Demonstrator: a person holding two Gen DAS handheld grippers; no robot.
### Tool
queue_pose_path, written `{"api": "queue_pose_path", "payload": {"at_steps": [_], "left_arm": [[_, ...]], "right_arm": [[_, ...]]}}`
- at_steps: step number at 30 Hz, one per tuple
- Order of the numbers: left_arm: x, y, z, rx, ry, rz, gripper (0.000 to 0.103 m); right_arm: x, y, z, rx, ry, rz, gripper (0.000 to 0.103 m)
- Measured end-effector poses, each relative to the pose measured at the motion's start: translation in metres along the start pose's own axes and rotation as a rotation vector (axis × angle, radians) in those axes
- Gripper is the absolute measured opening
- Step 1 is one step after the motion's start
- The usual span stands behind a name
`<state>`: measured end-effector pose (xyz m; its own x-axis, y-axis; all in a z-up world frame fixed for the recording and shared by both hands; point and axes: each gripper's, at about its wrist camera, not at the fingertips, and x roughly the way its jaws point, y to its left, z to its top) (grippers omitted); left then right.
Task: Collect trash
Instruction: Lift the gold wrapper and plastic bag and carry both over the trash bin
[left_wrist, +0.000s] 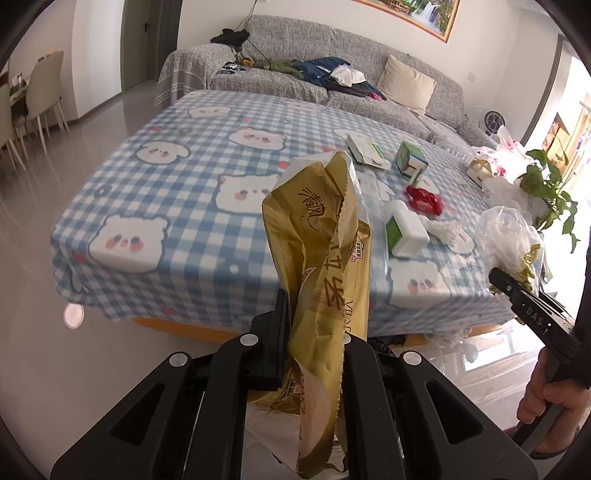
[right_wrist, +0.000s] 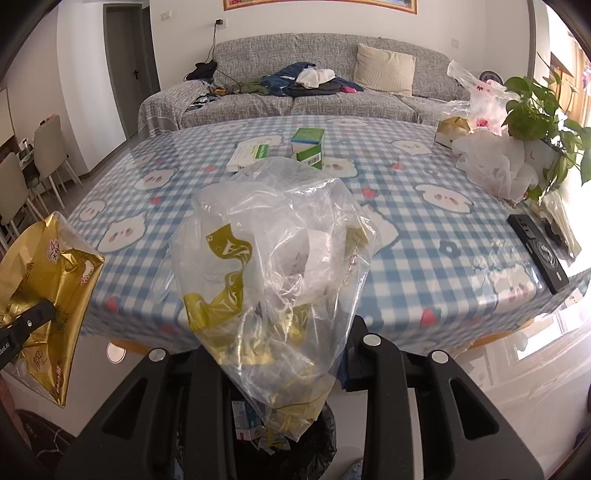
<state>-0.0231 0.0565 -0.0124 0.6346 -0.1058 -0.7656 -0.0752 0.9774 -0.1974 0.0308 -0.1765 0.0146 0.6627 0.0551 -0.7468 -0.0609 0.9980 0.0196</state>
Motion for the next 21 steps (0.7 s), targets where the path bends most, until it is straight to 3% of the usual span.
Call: {"api": "queue_pose_path", "payload": {"at_steps": [11, 21], "left_arm": [[-0.016, 0.001, -0.042, -0.004, 0.007, -0.032, 0.007], [-0.012, 0.005, -0.076, -0.01, 0.045, -0.017, 0.007]], "right_arm": [[-0.021, 0.003, -0.037, -0.001, 0.011, 0.018, 0.028], [-0.019, 0.023, -0.074, -0.034, 0.055, 0.033, 0.028]]}}
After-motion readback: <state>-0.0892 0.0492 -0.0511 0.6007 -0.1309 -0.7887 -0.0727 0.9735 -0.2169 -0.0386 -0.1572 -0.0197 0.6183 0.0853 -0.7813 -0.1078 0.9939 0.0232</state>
